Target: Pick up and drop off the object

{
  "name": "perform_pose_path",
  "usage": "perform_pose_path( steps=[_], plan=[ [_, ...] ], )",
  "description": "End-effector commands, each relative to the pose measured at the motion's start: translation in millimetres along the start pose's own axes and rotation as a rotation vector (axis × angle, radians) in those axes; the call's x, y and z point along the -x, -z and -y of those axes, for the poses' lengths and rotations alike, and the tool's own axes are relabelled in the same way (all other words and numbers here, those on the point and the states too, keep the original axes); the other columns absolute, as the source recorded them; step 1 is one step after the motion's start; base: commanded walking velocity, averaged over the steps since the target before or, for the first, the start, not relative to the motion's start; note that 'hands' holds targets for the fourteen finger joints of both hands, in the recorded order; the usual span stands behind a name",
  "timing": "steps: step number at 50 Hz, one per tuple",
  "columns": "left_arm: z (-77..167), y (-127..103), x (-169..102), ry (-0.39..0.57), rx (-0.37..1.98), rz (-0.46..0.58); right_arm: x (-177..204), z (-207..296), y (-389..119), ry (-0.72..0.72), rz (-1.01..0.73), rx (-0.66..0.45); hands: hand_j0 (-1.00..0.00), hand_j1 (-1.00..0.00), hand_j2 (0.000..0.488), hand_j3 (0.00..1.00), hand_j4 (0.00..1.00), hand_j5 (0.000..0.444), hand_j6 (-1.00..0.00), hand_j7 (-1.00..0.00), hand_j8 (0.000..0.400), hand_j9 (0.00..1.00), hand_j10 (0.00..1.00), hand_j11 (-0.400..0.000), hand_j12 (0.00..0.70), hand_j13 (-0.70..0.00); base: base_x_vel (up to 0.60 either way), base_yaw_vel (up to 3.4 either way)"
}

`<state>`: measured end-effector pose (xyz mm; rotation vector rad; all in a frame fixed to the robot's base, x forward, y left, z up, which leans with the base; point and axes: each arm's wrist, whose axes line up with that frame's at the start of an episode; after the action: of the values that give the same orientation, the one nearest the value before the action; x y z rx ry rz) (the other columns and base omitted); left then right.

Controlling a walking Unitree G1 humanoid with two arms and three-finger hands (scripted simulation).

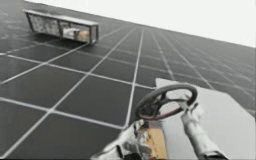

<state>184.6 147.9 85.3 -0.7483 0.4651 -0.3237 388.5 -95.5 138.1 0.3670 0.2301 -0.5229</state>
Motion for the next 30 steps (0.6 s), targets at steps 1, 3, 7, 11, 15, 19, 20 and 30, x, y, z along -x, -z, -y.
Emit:
perform_pose_path(
  steps=[1,3,7,11,15,19,20,30],
  plan=[
    [3.6,-1.0,-1.8,0.003,-0.013,-0.006,-3.2,5.0,-4.5,0.010,0.007,-0.022,0.00,0.00,0.000,1.00,1.00,0.000,0.00,0.00,0.000,1.00,1.00,-0.400,0.000,-0.700,0.42,0.45],
    [3.6,-1.0,-1.8,0.003,-0.013,-0.006,-3.2,5.0,-4.5,0.010,0.007,-0.022,0.00,0.00,0.000,1.00,1.00,0.000,0.00,0.00,0.000,1.00,1.00,-0.400,0.000,-0.700,0.42,0.44],
    [3.6,-1.0,-1.8,0.003,-0.013,-0.006,-3.2,5.0,-4.5,0.010,0.007,-0.022,0.00,0.00,0.000,1.00,1.00,0.000,0.00,0.00,0.000,1.00,1.00,-0.400,0.000,-0.700,0.43,0.41],
    [3.6,-1.0,-1.8,0.003,-0.013,-0.006,-3.2,5.0,-4.5,0.010,0.007,-0.022,0.00,0.00,0.000,1.00,1.00,0.000,0.00,0.00,0.000,1.00,1.00,-0.400,0.000,-0.700,0.44,0.37],
    [3.6,-1.0,-1.8,0.003,-0.013,-0.006,-3.2,5.0,-4.5,0.010,0.007,-0.022,0.00,0.00,0.000,1.00,1.00,0.000,0.00,0.00,0.000,1.00,1.00,-0.400,0.000,-0.700,0.47,0.29],
    [3.6,-1.0,-1.8,0.003,-0.013,-0.006,-3.2,5.0,-4.5,0.010,0.007,-0.022,0.00,0.00,0.000,1.00,1.00,0.000,0.00,0.00,0.000,1.00,1.00,-0.400,0.000,-0.700,0.48,0.24],
    [3.6,-1.0,-1.8,0.003,-0.013,-0.006,-3.2,5.0,-4.5,0.010,0.007,-0.022,0.00,0.00,0.000,1.00,1.00,0.000,0.00,0.00,0.000,1.00,1.00,-0.400,0.000,-0.700,0.49,0.22],
    [3.6,-1.0,-1.8,0.003,-0.013,-0.006,-3.2,5.0,-4.5,0.010,0.007,-0.022,0.00,0.00,0.000,1.00,1.00,0.000,0.00,0.00,0.000,1.00,1.00,-0.400,0.000,-0.700,0.50,0.21]
  ],
)
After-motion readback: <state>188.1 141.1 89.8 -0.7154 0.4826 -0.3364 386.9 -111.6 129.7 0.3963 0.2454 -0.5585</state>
